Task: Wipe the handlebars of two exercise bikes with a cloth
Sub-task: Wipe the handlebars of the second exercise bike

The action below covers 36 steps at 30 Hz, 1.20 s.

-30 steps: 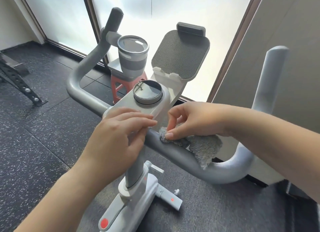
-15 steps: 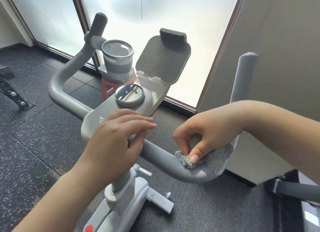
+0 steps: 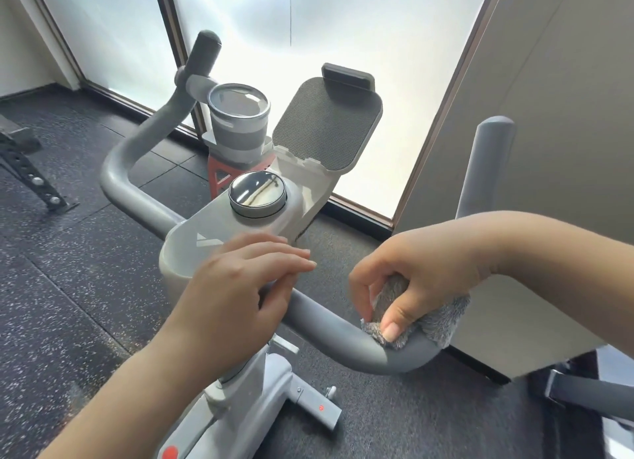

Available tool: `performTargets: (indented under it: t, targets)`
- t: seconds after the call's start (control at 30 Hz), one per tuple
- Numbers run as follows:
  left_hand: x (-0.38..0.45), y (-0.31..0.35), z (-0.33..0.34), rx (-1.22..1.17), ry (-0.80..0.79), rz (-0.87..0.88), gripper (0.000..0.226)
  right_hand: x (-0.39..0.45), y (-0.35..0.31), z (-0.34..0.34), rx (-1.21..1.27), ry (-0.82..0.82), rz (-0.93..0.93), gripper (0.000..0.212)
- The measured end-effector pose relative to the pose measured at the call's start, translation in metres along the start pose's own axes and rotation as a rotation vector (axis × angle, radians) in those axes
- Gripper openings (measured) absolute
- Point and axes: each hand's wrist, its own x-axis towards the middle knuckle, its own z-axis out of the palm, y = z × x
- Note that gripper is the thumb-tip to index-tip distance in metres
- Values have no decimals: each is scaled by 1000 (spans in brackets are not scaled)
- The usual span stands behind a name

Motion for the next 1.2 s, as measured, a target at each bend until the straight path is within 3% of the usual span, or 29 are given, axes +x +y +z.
performTargets:
  t: [0.3,0.6,0.73,0.9,1.03,1.2]
  targets:
    - [-1,-2,5,14,-6,0,26,-7,5,-27,-46,-131,110,13]
    - [3,13,11,-27,-59,46,25,-4,19,-51,-126,-150,169,9]
    - [3,27,16,-32,-205,25,22,-7,22,-58,-192,-95,230,7]
    - [7,46,23,-42,-327,14,27,6,28,-54,-105,-16,471,15]
    - [16,63,31,-24,-407,-23,47,-2,29,-57,-149,62,455,22]
    - [25,76,41,-7,-448,-66,52,-9,30,-66,-188,96,471,25]
